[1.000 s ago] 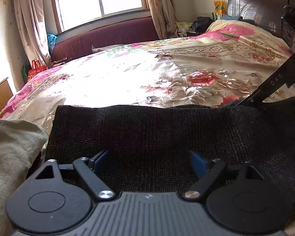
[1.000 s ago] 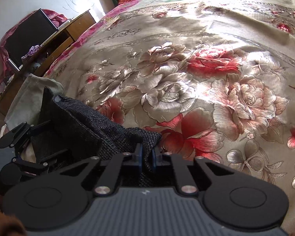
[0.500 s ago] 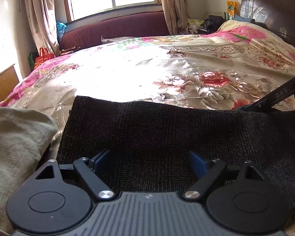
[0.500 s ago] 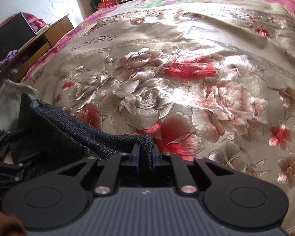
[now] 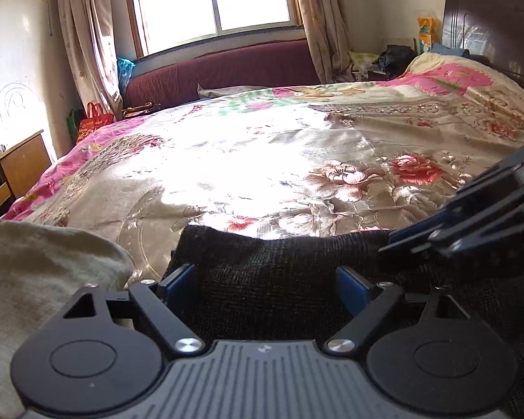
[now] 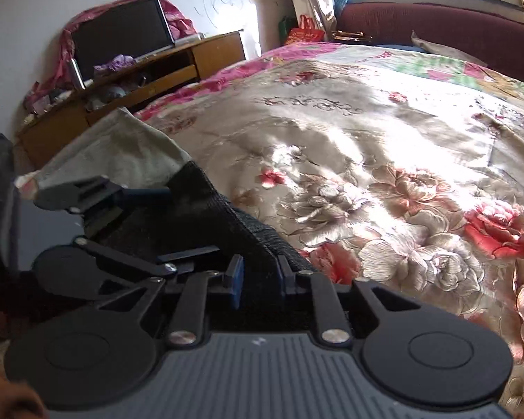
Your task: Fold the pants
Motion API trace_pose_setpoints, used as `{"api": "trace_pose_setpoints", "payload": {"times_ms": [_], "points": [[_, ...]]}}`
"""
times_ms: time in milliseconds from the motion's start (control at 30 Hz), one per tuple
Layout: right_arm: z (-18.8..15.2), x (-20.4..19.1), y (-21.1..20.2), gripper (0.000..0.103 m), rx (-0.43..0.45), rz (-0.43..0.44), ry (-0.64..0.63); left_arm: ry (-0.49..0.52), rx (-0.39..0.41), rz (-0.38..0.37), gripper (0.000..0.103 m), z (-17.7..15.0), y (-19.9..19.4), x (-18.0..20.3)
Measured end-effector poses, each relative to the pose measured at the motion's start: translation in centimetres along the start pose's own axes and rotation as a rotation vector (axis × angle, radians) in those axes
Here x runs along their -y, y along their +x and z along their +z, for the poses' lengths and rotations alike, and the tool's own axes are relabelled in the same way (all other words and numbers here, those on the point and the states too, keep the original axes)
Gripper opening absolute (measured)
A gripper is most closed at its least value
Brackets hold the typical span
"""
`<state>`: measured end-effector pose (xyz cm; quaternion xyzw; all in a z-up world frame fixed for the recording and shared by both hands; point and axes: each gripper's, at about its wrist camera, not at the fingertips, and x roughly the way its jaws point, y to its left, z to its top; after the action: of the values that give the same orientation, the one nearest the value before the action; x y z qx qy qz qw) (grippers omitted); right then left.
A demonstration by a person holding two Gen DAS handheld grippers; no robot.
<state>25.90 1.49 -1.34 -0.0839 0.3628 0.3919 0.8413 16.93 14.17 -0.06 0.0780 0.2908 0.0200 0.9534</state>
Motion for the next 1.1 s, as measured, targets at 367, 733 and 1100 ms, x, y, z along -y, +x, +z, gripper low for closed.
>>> {"api": "trace_pose_setpoints", "payload": {"times_ms": [367, 733, 1100], "points": [[-1.2, 4.6, -0.9, 0.008, 0.065, 0.041, 0.326, -0.176, -0.084, -0.040, 0.103, -0.6, 2.4, -2.8], [-9.4, 7.1, -14.9, 0.012, 0.114, -0.195, 0.515, 0.009, -0.118, 0.107, 0.103, -2.0, -0.5, -1.4], [-20.8, 10.9, -19.7, 0.029, 0.164, -0.107, 0.997, 0.030, -0.116, 0.110, 0.103, -2.8, -3.4, 0.0]]}}
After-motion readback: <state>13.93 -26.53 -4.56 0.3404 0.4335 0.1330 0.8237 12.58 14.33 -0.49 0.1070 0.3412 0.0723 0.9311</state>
